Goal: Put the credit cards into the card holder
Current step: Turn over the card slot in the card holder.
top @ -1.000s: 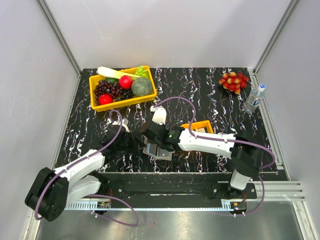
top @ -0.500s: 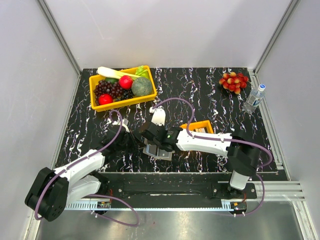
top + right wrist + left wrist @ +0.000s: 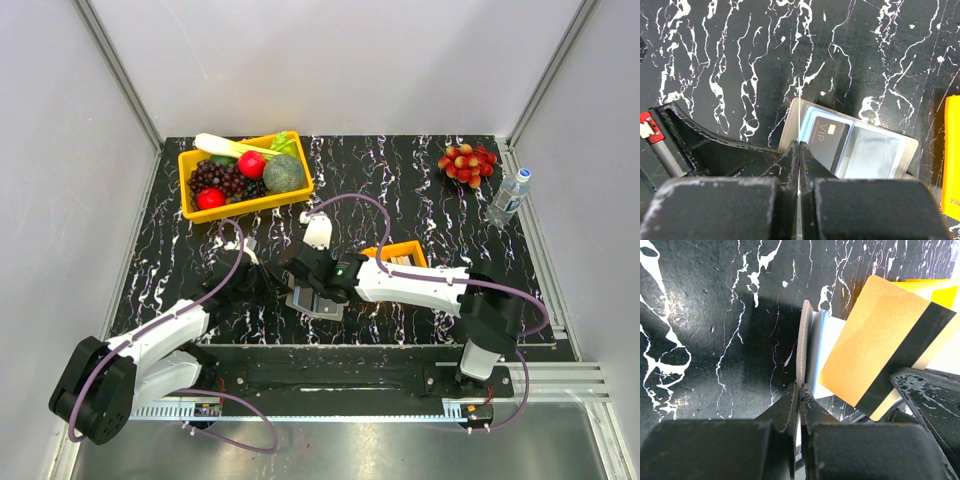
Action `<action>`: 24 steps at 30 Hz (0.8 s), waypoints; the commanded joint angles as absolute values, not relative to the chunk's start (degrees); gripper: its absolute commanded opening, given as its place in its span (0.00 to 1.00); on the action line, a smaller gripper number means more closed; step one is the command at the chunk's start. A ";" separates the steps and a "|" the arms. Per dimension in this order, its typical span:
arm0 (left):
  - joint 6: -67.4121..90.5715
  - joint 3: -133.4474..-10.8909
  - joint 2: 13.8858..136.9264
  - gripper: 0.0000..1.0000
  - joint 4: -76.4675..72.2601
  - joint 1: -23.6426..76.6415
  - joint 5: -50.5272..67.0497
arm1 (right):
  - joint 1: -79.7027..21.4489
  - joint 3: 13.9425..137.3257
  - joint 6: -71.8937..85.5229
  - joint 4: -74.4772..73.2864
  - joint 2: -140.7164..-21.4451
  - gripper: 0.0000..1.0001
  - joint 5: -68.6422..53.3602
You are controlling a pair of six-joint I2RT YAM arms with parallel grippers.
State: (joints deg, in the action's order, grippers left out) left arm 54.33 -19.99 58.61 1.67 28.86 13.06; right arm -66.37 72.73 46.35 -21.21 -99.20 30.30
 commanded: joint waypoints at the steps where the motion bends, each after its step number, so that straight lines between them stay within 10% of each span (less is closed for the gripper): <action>1: 54.93 -19.60 57.74 0.00 -0.18 29.18 12.75 | -66.80 73.65 46.85 -19.07 -96.68 0.00 29.97; 24: 54.84 -19.95 58.09 0.00 1.32 29.18 11.87 | -66.80 72.07 46.32 -22.68 -97.83 0.00 32.17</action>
